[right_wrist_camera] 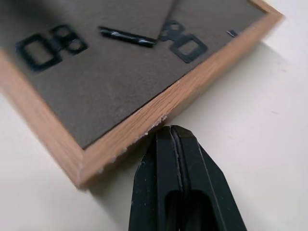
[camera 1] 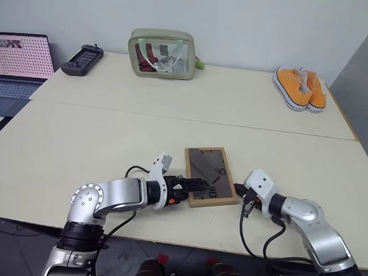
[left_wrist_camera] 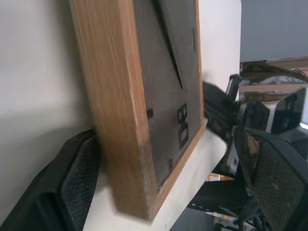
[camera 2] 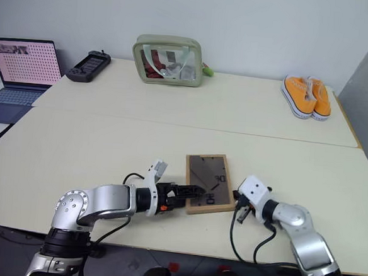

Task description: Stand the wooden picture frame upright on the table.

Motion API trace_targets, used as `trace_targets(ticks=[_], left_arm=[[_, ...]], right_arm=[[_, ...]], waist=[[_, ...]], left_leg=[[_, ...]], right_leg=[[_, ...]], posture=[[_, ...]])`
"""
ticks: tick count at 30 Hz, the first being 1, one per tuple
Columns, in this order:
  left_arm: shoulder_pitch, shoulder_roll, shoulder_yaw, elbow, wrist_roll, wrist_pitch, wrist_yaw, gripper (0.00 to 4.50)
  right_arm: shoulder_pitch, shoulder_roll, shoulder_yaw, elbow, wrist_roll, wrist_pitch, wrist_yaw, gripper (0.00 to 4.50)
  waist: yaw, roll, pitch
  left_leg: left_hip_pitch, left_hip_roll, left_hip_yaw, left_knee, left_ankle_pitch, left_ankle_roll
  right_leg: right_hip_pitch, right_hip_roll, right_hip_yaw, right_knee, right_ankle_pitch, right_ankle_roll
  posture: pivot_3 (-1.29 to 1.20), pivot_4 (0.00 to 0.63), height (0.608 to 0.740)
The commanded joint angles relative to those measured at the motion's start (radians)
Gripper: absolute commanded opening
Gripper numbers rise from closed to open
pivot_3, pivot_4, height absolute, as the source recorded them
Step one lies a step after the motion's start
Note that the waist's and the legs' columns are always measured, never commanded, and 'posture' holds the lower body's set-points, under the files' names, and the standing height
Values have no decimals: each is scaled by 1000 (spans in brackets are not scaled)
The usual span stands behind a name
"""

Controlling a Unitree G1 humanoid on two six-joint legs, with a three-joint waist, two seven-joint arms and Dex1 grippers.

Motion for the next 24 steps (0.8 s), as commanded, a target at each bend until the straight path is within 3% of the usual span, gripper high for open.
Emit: trace_targets(ticks=[1, 12, 24], left_arm=[[-12, -3, 20, 9, -8, 10, 9, 4469], [-26, -19, 39, 21, -8, 11, 25, 4469], [-20, -61, 68, -3, -8, 4, 32, 2052]], right_arm=[[-4, 2, -16, -53, 15, 25, -17, 0], [-9, -17, -27, -21, 18, 20, -19, 0], [-19, -18, -25, -18, 24, 24, -19, 0]], waist=[[0, 0, 0], [0, 0, 0], [0, 0, 0]], left_leg=[[0, 0, 0, 0, 0, 0], [0, 0, 0, 0, 0, 0], [-1, 0, 0, 0, 0, 0]], right_leg=[[0, 0, 0, 0, 0, 0], [0, 0, 0, 0, 0, 0], [-1, 0, 0, -1, 0, 0]], posture=[[0, 150, 740], [0, 150, 740], [0, 150, 740]])
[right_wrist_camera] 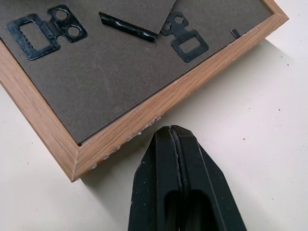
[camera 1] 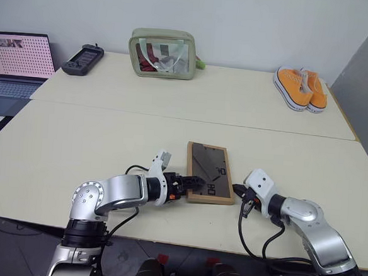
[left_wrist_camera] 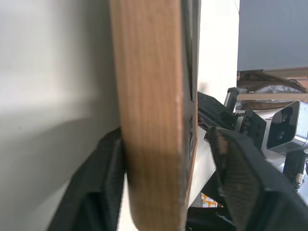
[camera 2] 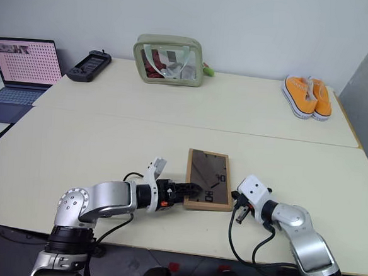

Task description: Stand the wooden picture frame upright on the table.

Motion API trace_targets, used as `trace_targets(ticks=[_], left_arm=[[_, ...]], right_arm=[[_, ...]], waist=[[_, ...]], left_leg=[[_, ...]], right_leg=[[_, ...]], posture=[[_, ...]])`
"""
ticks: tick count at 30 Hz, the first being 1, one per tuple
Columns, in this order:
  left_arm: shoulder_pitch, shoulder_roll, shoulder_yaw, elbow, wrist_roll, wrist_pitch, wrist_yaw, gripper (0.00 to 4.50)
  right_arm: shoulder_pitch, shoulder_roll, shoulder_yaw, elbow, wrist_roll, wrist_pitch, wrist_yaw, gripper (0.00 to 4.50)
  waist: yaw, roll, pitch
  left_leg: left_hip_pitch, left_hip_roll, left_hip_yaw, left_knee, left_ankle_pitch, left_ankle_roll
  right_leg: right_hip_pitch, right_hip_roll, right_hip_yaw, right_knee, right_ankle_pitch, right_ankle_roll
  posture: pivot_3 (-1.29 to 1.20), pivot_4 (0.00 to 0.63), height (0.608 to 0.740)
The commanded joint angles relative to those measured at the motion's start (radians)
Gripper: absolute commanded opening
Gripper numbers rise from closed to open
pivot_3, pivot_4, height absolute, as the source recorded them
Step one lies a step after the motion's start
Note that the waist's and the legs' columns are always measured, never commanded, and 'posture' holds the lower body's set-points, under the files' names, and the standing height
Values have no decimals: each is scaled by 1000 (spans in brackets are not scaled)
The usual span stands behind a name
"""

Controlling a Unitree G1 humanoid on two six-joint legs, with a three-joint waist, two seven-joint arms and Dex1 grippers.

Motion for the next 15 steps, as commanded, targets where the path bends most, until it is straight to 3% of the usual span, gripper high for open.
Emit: trace_targets(ticks=[1, 4, 10, 15], left_arm=[[-4, -18, 20, -32, -10, -10, -3, 1842], [-5, -25, 22, -38, -10, -13, -4, 1305], [-16, -26, 23, -30, -10, -7, -18, 1289], [-108, 88, 20, 43, -10, 4, -93, 1289]], right_arm=[[-13, -3, -15, -18, 14, -13, 3, 0], [-13, -1, -16, -20, 15, -11, 1, 0], [-12, -4, -15, -22, 12, -11, -1, 0], [-13, -26, -30, 2, 2, -36, 6, 0]], waist=[[0, 0, 0], [0, 0, 0], [0, 0, 0], [0, 0, 0]], left_leg=[[0, 0, 0, 0, 0, 0], [0, 0, 0, 0, 0, 0], [0, 0, 0, 0, 0, 0], [-1, 0, 0, 0, 0, 0]], right_leg=[[0, 0, 0, 0, 0, 0], [0, 0, 0, 0, 0, 0], [0, 0, 0, 0, 0, 0], [-1, 0, 0, 0, 0, 0]], posture=[[0, 150, 740], [0, 150, 740], [0, 150, 740], [0, 150, 740]])
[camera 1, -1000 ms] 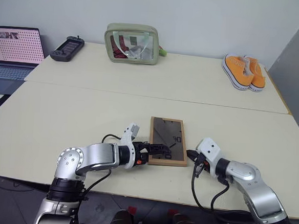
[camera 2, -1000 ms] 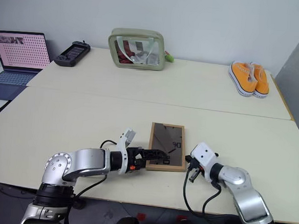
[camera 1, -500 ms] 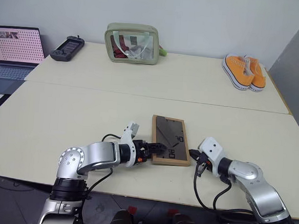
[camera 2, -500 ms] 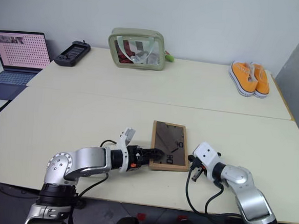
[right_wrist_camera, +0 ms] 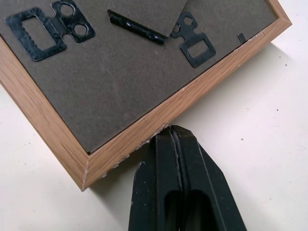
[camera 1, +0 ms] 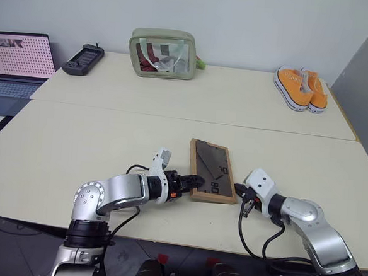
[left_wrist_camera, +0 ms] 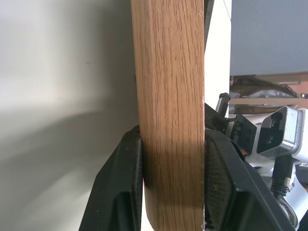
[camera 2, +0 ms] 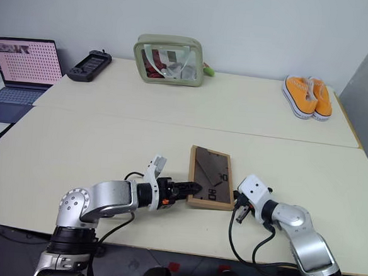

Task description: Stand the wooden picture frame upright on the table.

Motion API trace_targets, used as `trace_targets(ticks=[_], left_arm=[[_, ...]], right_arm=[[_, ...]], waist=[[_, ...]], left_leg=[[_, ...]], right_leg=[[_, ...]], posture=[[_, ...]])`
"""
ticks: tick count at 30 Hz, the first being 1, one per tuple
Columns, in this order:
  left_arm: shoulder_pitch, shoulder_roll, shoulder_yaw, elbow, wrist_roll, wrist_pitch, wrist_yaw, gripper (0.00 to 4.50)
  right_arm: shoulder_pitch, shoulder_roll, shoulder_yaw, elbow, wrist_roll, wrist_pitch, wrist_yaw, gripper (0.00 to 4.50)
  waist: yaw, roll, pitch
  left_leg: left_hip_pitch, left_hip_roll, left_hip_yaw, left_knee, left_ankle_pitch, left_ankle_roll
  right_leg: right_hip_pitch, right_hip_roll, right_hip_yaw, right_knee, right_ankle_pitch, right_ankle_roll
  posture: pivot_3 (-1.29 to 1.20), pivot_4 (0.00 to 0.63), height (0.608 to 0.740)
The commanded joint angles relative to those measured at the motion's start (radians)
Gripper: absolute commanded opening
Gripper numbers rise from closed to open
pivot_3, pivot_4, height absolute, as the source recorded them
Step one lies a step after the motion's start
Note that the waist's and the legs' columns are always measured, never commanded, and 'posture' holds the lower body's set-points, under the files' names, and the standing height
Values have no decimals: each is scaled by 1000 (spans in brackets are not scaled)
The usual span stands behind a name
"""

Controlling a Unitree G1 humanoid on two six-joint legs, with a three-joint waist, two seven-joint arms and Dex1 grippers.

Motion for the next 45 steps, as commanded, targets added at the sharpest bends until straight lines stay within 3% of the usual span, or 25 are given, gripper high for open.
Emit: trace_targets(ticks=[1, 6, 12, 17, 22, 25, 32, 45], left_arm=[[-121, 93, 24, 52, 16, -17, -99, 1289], [-291, 197, 32, 128, 363, -124, -442, 1289], [-313, 360, -139, -25, 904, -440, -993, 1289], [-282, 390, -179, -58, 1142, -613, -1163, 1289], [-289, 358, -160, -57, 1240, -659, -1228, 1289], [-302, 343, -156, -62, 1272, -656, -1260, 1289], [-323, 304, -150, -83, 1297, -625, -1322, 1289], [-326, 276, -132, -169, 1286, -533, -1374, 1289]], right_arm=[[-13, -32, -38, 15, 2, -45, 11, 0], [-35, -50, -97, 87, 22, -83, 8, 0], [-156, -47, -191, 159, 78, -82, 7, 0], [-303, -9, -319, 88, 287, 8, 39, 0], [-417, 23, -363, -14, 456, 125, 16, 0], [-470, 55, -360, -57, 513, 177, -33, 482], [-509, 104, -295, -66, 510, 179, -90, 2194], [-551, 124, -213, 34, 476, 108, -50, 2194]], waist=[[0, 0, 0], [0, 0, 0], [-3, 0, 1], [-3, 2, 2], [-2, 2, 2], [-3, 2, 2], [-3, 2, 2], [-4, 2, 2]], left_leg=[[0, 0, 0, 0, 0, 0], [-3, -1, 0, 0, 0, 0], [-5, 0, 1, -4, 2, -4], [-5, 0, 2, -11, 2, -4], [-6, 1, 2, -13, 0, 0], [-7, 1, 2, -13, 0, 0], [-8, 1, 2, -12, 0, 0], [-8, 1, 2, -10, 1, 1]], right_leg=[[0, 0, 0, 0, 0, 0], [-2, 0, 0, -2, 0, 1], [-5, 0, 0, -4, 0, -1], [-6, 0, 0, -9, 1, -1], [-6, 0, -1, -10, 0, -1], [-7, 0, -1, -10, 0, -1], [-9, 0, -1, -7, 0, -1], [-11, 0, -1, -3, 0, -1]], posture=[[0, 150, 740], [0, 150, 740], [0, 150, 740], [0, 150, 740], [0, 150, 740], [0, 150, 740], [0, 150, 740], [0, 150, 740]])
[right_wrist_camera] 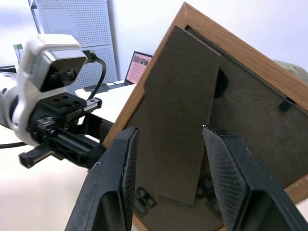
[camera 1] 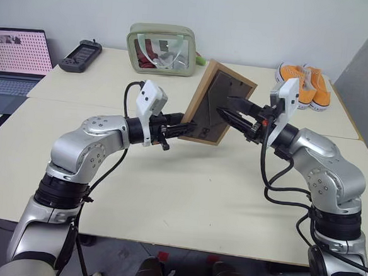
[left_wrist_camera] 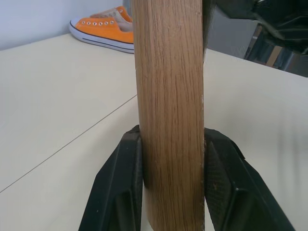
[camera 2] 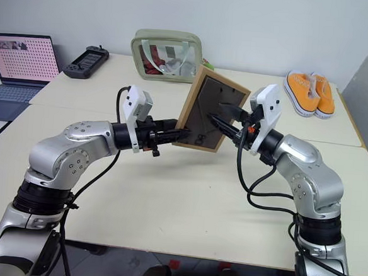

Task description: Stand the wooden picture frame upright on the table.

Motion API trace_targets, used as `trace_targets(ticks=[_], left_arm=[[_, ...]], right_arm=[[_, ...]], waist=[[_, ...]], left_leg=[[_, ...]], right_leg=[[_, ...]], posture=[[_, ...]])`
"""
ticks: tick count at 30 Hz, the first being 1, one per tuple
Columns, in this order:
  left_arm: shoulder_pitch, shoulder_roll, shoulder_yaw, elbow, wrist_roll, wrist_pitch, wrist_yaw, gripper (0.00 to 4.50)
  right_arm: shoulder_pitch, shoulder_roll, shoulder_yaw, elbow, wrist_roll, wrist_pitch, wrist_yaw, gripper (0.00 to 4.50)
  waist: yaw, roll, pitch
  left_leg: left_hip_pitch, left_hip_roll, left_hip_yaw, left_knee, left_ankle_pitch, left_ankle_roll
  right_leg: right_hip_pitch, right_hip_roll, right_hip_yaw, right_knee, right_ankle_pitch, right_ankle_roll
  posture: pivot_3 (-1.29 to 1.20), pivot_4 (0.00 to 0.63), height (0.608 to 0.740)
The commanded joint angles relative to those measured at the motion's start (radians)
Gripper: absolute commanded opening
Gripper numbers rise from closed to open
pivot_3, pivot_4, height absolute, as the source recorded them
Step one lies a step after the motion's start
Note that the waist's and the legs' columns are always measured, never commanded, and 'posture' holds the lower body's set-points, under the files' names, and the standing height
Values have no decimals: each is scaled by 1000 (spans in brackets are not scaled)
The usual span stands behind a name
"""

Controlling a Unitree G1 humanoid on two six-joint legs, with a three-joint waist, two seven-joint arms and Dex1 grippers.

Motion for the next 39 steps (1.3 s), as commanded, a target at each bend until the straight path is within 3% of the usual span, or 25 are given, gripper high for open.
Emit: trace_targets(ticks=[1, 11, 19, 39], left_arm=[[-28, -9, 53, -64, -13, 7, -10, 1289], [-27, -16, 75, -75, -7, 26, -9, 1289], [-31, -37, 66, -52, 13, 16, -12, 1289], [-136, -102, 103, 200, 83, 27, -22, 1289]], right_arm=[[-30, -10, 0, 8, -13, -41, 18, 2194], [-10, -62, -7, 77, -63, -104, 58, 2194], [-39, -16, 7, 35, -36, -74, 31, 2194], [40, -1, -17, -99, -10, -2, -53, 2194]], waist=[[0, 0, 0], [0, 0, 0], [0, 0, 0], [0, 0, 0]], left_leg=[[0, 0, 0, 0, 0, 0], [0, 0, 0, 1, 0, 1], [0, 0, 0, 1, 1, 1], [-1, 0, 0, 3, 1, 1]], right_leg=[[0, 0, 0, 1, 0, 0], [-1, 0, 0, 2, 0, 0], [-1, 0, 0, 3, 0, 0], [-1, 0, 0, 4, 0, 0]], posture=[[0, 150, 740], [0, 150, 740], [0, 150, 740], [0, 150, 740]])
